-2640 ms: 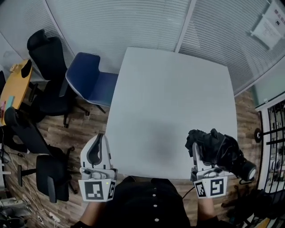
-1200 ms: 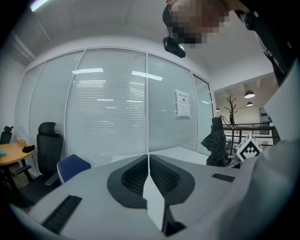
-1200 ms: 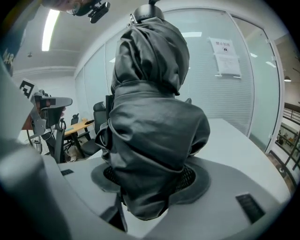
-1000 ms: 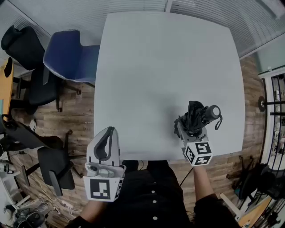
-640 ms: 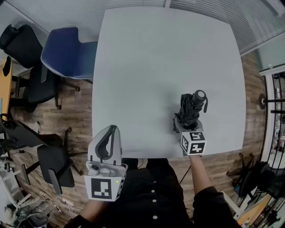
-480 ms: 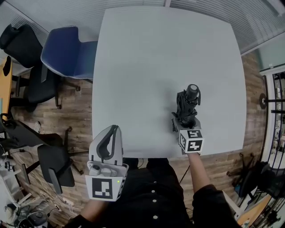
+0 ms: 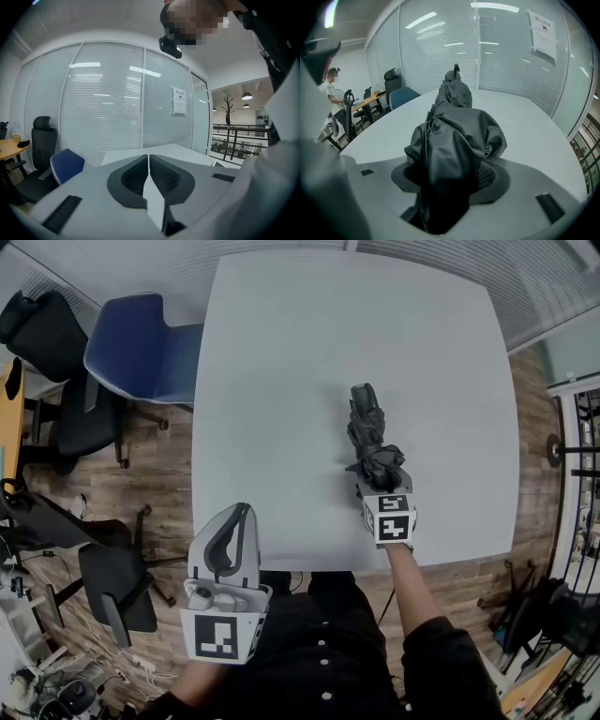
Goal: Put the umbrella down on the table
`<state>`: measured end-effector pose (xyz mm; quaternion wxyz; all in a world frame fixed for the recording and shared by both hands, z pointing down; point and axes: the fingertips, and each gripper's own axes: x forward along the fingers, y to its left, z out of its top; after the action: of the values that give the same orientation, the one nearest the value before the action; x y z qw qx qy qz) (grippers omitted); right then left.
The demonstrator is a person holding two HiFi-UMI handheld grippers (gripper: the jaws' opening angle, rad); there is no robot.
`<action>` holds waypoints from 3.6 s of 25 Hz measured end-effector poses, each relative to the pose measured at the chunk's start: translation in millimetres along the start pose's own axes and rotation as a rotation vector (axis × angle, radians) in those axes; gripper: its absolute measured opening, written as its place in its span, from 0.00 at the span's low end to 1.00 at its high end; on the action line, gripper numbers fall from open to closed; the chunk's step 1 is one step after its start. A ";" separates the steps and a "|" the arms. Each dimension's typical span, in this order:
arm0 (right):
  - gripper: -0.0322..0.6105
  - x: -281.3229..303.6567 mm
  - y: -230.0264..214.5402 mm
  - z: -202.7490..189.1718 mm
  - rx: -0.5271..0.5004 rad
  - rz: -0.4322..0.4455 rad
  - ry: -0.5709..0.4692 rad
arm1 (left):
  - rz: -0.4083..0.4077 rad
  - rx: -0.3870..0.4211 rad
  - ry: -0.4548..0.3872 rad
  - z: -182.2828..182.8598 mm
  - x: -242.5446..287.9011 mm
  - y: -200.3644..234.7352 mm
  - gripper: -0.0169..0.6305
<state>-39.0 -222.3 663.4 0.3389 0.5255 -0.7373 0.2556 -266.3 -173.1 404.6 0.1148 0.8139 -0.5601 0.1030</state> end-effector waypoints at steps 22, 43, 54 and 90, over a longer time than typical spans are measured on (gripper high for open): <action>0.61 16.9 -4.3 1.6 -0.041 0.026 0.125 | 0.009 0.002 -0.031 9.5 -0.8 4.4 0.06; 0.12 -178.2 -41.4 125.4 0.149 -0.054 -0.445 | -0.073 0.050 -0.194 67.6 -5.4 -5.4 0.06; 0.10 -289.8 -24.6 185.1 0.121 -0.053 -0.786 | -0.094 0.117 -0.299 95.2 -11.6 6.2 0.06; 0.10 -354.9 -27.9 155.3 0.089 -0.230 -0.920 | -0.081 0.146 -0.348 110.6 -36.8 14.8 0.06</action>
<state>28.9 -131.5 291.9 -0.0197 0.6763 -0.7363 -0.0114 -288.7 -179.0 289.4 -0.0392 0.8476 -0.5292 -0.0037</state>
